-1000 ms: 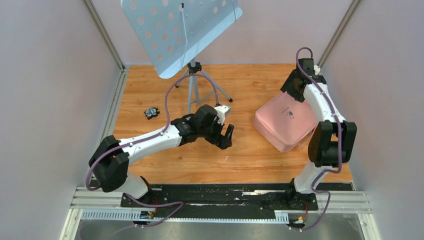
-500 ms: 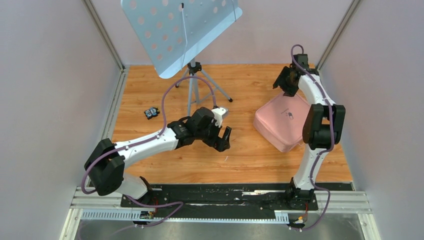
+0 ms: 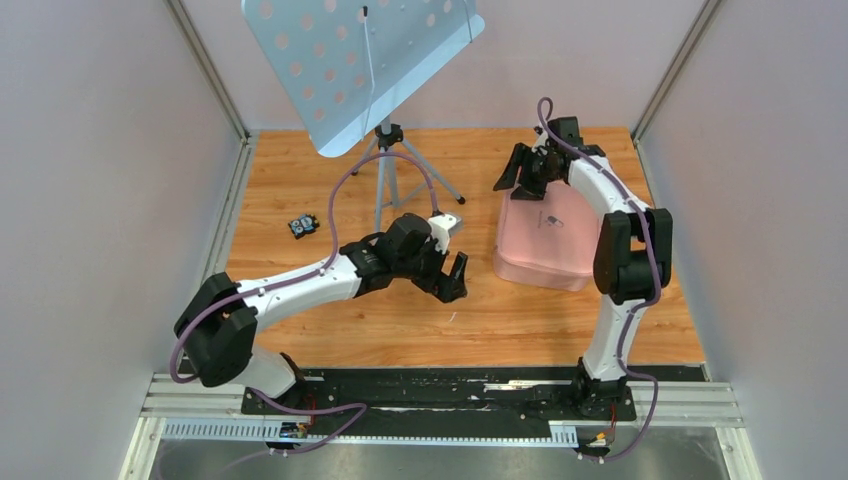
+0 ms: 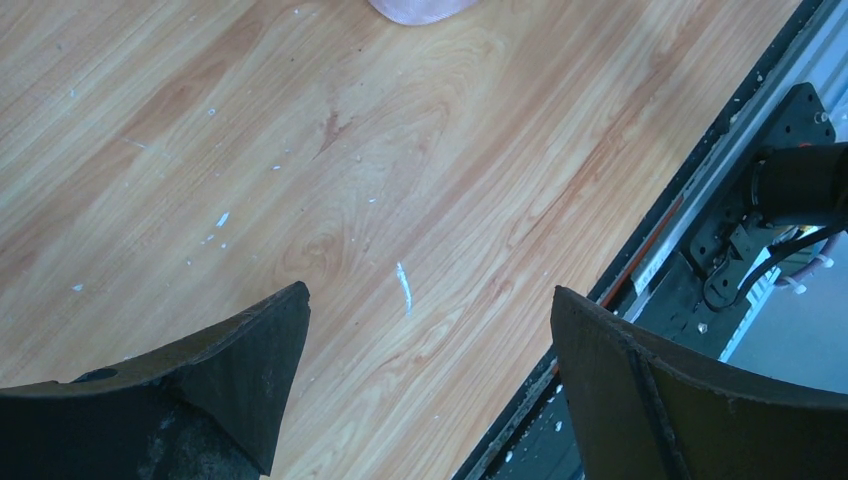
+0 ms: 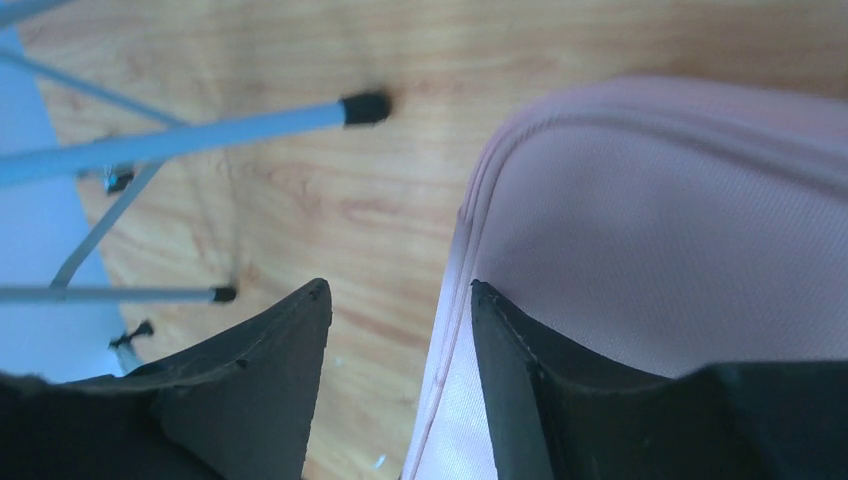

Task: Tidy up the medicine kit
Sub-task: Zip the medicine box at the center of the board.

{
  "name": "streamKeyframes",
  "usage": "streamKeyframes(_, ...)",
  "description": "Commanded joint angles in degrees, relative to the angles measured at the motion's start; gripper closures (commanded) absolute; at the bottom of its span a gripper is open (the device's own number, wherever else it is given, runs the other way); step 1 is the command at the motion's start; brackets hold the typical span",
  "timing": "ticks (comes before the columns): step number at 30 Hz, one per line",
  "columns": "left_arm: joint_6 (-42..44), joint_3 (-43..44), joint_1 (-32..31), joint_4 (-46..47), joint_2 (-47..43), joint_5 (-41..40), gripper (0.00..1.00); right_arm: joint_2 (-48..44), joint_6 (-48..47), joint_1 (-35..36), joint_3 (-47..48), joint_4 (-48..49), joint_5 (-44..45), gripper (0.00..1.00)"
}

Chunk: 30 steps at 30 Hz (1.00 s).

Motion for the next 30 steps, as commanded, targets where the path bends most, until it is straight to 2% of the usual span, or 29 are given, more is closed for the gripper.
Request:
streamKeyframes(1, 0.1, 0.1, 0.2, 4.4, 0.3, 0.8, 0.02, -7.5, -2.8, 0.6, -4.6, -4.1, -9.1, 0.43)
streamKeyframes(6, 2.0, 0.6, 0.2, 8.6, 2.6, 0.6, 0.02, -19.6, -2.1, -2.9, -7.9, -4.0, -3.1, 0.39)
streamKeyframes(10, 5.6, 0.5, 0.2, 18.4, 5.9, 0.4, 0.04, -28.8, -0.9, -10.4, -14.8, -2.3, 2.4, 0.36)
streamKeyframes(14, 12.1, 0.0, 0.1, 27.8, 10.6, 0.6, 0.08, -35.9, 1.4, -21.2, -24.4, -0.6, -0.4, 0.35)
streamKeyframes(19, 22.4, 5.4, 0.2, 27.4, 16.2, 5.6, 0.08, -43.3, 4.0, -32.7, -34.3, 3.0, -5.6, 0.32)
streamKeyframes(22, 26.5, 8.4, 0.5, 26.3, 19.8, 9.4, 0.08, -43.3, 4.8, -34.1, -35.8, 3.6, -7.7, 0.29)
streamKeyframes(30, 29.4, 12.0, 2.1, 26.8, 25.8, 17.6, 0.1, -41.5, 4.2, -33.4, -36.8, 3.7, -7.9, 0.25)
